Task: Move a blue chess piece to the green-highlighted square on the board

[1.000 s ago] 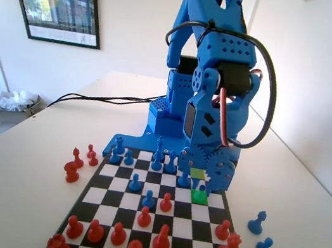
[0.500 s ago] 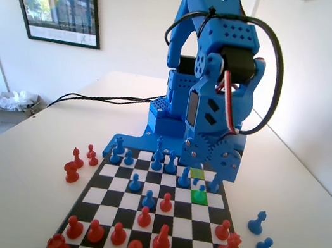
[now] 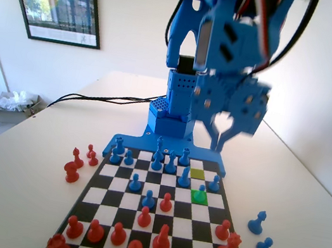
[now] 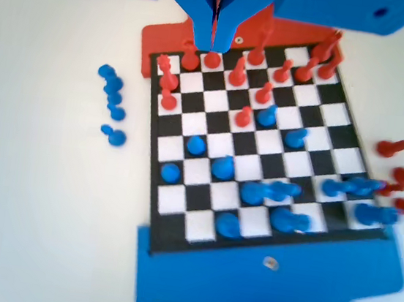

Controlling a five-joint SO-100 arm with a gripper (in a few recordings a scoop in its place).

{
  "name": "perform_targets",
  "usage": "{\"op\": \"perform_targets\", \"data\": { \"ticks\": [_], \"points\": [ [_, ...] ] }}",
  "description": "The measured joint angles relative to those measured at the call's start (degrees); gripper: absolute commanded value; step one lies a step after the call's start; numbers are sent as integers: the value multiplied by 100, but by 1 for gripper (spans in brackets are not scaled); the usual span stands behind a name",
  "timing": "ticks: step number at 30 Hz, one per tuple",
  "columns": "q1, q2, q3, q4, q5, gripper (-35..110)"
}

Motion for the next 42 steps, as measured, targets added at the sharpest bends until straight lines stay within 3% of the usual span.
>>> {"op": "perform_targets", "data": {
  "ticks": [15,31,42],
  "points": [
    [483,2953,-343,2312,-2259,1],
    [791,5502,1986,1600,-2962,1],
    [967,6091,2171,1143,-2979,1]
  ]
}}
